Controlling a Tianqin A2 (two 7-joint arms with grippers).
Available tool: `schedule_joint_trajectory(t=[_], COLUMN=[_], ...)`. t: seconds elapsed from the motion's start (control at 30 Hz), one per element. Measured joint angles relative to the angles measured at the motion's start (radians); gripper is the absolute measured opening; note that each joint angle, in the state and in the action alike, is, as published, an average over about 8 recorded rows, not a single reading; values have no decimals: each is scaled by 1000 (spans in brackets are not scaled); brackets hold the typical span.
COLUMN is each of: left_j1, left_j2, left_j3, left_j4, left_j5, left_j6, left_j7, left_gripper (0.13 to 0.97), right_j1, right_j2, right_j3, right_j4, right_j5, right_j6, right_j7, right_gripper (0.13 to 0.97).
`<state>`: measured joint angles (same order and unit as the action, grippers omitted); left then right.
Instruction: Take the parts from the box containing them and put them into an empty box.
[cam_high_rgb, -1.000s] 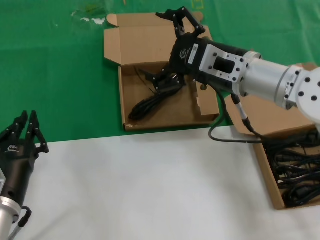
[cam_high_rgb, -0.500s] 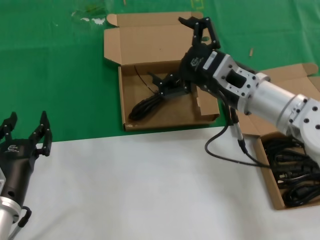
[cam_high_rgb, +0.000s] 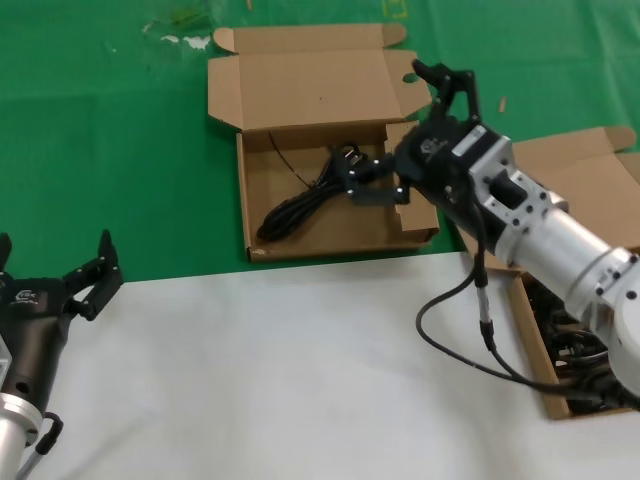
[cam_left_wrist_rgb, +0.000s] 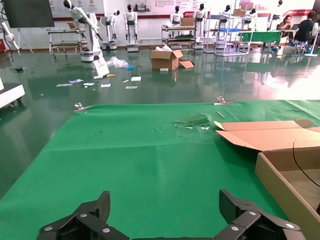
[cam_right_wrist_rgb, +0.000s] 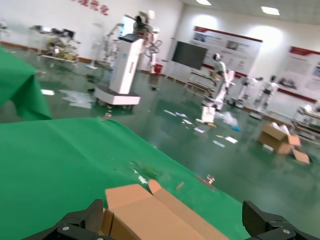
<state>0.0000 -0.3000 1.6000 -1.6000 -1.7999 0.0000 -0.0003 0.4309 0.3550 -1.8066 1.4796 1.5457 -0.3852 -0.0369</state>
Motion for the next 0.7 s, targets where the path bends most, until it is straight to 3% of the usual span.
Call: schedule_joint_trajectory(t=[0.4,0.7], left_j1=[0,0], left_j2=[0,0], left_j3=[0,0], left_j4=[0,0], left_j5=[0,0], left_j6=[0,0], left_j7=[0,1], left_gripper=[879,953], right_j1=[-132,-231], right_j2=[-17,-29], right_j3=[63,110], right_j4=[37,64], right_j5=[78,136], right_j6=[118,206], right_j7=[11,20], right_gripper=[966,966])
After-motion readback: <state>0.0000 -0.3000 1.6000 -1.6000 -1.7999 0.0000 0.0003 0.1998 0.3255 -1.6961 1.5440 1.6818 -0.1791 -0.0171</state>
